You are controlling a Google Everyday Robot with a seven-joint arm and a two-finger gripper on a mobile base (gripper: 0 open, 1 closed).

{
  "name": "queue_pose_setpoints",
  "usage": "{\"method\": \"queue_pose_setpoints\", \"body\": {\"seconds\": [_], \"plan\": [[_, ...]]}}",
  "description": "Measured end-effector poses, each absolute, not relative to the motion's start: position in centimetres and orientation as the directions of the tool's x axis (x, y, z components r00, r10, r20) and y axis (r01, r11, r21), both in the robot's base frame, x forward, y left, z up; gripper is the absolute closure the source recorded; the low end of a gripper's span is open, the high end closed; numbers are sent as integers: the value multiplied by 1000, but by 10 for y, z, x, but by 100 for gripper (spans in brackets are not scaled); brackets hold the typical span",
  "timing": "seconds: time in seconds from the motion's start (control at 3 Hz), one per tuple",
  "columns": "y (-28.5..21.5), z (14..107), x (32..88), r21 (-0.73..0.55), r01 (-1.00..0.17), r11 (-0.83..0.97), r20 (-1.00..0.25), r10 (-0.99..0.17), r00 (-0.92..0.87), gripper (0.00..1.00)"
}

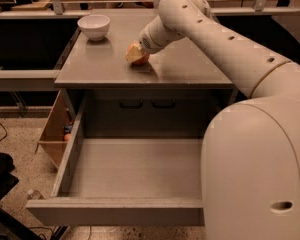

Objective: Pick apple from top drawer and place on counter

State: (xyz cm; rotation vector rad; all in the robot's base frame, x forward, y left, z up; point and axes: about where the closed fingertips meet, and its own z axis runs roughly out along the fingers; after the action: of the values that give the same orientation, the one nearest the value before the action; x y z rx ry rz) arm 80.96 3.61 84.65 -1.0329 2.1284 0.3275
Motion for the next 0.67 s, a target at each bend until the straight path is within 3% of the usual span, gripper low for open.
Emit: {"method": "queue_pose_setpoints", "body": {"seconds": [0.67], "plan": [[36,846,810,-84,-760,644,-712,-573,-406,50]]}}
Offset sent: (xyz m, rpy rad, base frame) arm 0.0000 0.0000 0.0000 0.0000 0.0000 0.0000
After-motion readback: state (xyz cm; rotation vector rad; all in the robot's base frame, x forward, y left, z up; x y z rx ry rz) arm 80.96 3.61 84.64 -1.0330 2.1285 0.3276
